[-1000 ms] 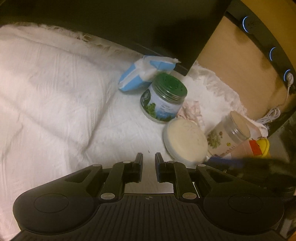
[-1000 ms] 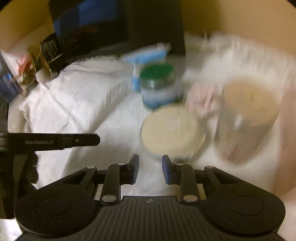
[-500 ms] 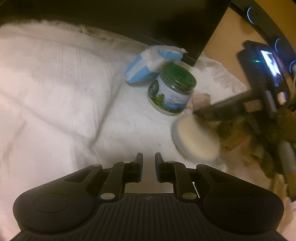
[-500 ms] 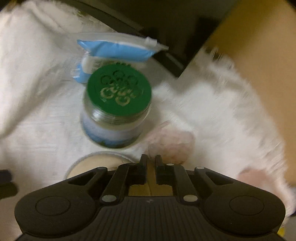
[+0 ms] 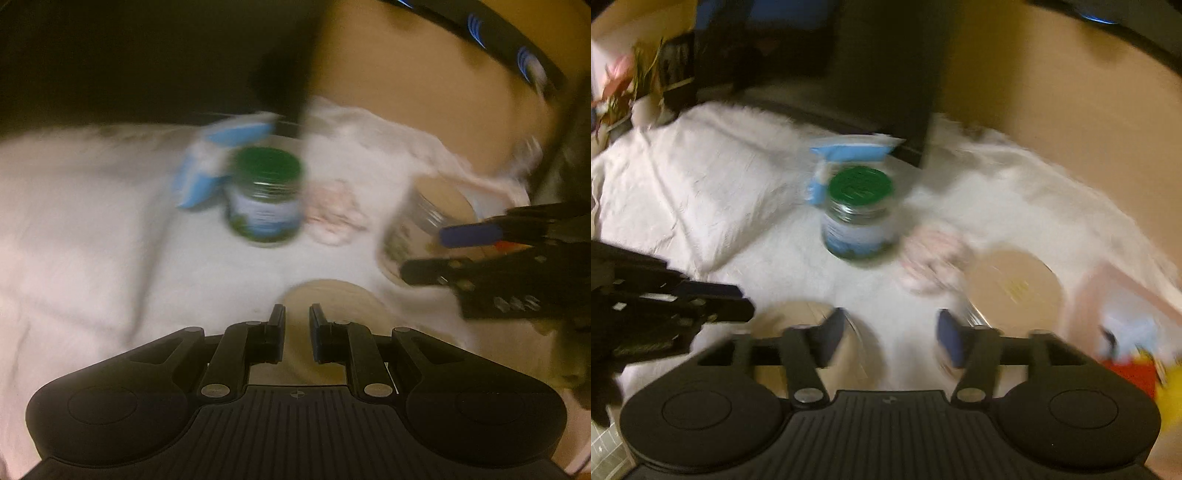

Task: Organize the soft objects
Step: 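Reach the left tool to the round beige puff case and grasp its rim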

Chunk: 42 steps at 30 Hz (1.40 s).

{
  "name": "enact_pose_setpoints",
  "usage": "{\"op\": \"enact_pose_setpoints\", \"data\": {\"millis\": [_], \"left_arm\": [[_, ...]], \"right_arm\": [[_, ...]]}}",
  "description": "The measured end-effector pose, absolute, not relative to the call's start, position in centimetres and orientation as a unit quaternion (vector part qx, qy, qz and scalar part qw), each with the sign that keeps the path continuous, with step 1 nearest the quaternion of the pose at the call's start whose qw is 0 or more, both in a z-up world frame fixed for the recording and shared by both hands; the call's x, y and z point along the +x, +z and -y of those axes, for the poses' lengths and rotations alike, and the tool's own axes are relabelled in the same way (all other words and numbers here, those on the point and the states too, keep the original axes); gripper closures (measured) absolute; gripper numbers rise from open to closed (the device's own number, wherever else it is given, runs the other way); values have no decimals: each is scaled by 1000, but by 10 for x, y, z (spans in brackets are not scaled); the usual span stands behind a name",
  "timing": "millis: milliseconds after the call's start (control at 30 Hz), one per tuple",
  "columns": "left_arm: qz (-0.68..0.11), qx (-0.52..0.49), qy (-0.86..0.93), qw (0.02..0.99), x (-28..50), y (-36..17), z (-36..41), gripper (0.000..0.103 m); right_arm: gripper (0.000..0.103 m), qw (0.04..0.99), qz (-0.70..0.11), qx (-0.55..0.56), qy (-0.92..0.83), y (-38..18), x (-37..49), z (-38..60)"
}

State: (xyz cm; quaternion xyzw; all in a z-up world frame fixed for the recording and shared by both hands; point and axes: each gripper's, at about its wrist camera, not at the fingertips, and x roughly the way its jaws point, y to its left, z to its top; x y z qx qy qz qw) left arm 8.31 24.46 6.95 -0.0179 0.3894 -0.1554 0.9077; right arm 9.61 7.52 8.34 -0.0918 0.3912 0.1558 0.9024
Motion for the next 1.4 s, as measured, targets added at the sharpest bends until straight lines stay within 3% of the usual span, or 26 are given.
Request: {"op": "enact_pose_setpoints", "data": {"millis": [300, 400, 467, 533, 600, 867, 1033, 1200, 1333, 1400], "left_arm": [[-392, 110, -209, 889, 80, 61, -170, 83], [-395, 141, -225, 880, 81, 58, -153, 67], [-398, 145, -236, 874, 81, 57, -146, 47], [-403, 145, -245, 870, 81, 56, -141, 35], [-406, 143, -250, 867, 81, 55, -139, 29], [-392, 112, -125, 904, 87, 66, -173, 35], [-441, -62, -87, 891, 106, 51, -243, 35], [-451, -145, -126, 872, 108, 41, -270, 36], [-460, -166, -153, 859, 106, 35, -275, 36], [-465, -194, -167, 847, 107, 28, -278, 35]], "right_arm": [[42, 899, -423, -46, 105, 42, 43, -16], [42, 898, -428, -21, 95, 31, 37, -4], [42, 897, -433, -11, 89, 24, 35, 2], [42, 893, -442, -1, 86, 17, 33, 5], [37, 896, -435, 6, 88, 14, 29, 8], [18, 898, -428, -35, 99, 9, 22, -3], [15, 898, -425, -42, 111, 8, 17, -1], [20, 917, -379, -5, 125, 39, 18, 8], [56, 916, -373, -18, 146, 53, 48, -14], [60, 913, -375, -24, 156, 50, 65, -28]]}}
